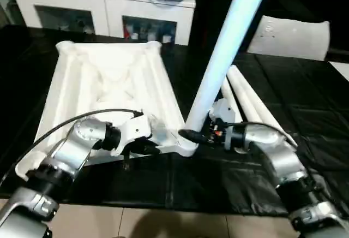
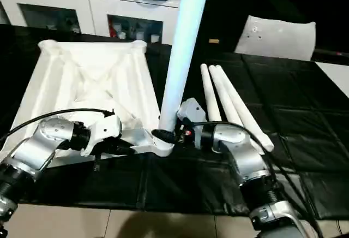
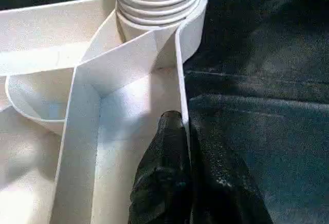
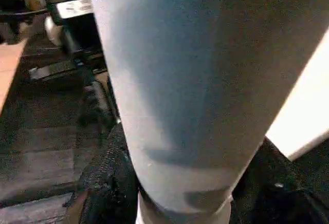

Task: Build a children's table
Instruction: Insert table leg to table base

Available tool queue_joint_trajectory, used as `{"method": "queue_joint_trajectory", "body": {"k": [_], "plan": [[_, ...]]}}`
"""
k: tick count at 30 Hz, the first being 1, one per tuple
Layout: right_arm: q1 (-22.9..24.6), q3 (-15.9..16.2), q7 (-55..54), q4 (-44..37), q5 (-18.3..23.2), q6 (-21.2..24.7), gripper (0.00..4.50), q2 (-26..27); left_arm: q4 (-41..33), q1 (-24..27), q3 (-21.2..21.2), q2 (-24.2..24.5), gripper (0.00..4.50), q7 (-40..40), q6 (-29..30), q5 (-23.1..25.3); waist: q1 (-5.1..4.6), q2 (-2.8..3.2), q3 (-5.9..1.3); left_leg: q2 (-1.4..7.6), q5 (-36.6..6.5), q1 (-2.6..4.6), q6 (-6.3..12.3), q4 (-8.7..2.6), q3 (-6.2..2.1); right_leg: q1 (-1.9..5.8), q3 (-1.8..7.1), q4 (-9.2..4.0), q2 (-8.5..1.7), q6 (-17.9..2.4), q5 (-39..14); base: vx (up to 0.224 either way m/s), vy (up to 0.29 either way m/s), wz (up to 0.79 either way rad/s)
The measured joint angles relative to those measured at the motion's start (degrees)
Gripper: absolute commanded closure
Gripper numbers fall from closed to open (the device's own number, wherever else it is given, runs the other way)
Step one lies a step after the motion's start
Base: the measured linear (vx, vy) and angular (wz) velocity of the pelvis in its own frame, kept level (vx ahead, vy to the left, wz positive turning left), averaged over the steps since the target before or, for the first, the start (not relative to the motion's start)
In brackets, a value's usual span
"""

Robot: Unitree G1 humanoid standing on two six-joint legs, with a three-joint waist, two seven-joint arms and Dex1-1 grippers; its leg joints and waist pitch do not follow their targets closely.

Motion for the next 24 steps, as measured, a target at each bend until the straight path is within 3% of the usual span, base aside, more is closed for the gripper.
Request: {"method": "queue_joint_trajectory", "body": {"k": [7, 17, 21, 24], "plan": [[0.4, 0.0, 1.1, -0.3, 0.9, -0.1, 2.6, 0.1, 3.4, -2.8, -0.7, 0.0, 4.5, -2.1, -2.4, 1.7, -0.16, 0.39, 0.2, 0.0, 0.0, 0.09, -0.01, -0.19, 0.05, 0.02, 0.0, 0.04, 0.0, -0.4, -0.2, 0.0, 0.0, 0.0], [0.7, -0.2, -0.4, 0.1, 1.0, -0.7, 2.6, 2.0, 4.2, -2.7, -0.3, 0.3, 4.5, -2.1, -2.7, 1.9, -0.21, 0.94, 0.52, 0.0, 0.0, 0.51, -0.03, -0.43, 0.13, 0.19, 0.03, 0.04, 0.01, -0.1, -0.3, 0.0, 0.0, 0.0], [0.6, -0.7, -5.3, 1.2, 0.8, -1.1, 2.6, 4.8, -3.0, 3.3, 4.2, 0.6, 4.5, 2.0, 4.9, 0.1, -1.02, 1.28, 0.74, 0.0, 0.0, 1.04, -0.04, -0.52, 0.3, 0.43, 0.13, 0.05, -0.01, -0.1, -0.4, 0.0, 0.0, 0.0], [-0.2, -1.3, -11.0, 3.5, -0.3, -2.1, 2.6, 8.3, -13.4, 9.9, 8.1, 0.2, 4.5, 8.0, 14.4, -0.7, -2.7, 1.26, 0.78, -0.01, 0.0, 0.99, -0.04, -0.45, 0.27, 0.17, 0.1, 0.05, -0.03, -0.1, -0.4, 0.0, 0.0, 0.0]]}}
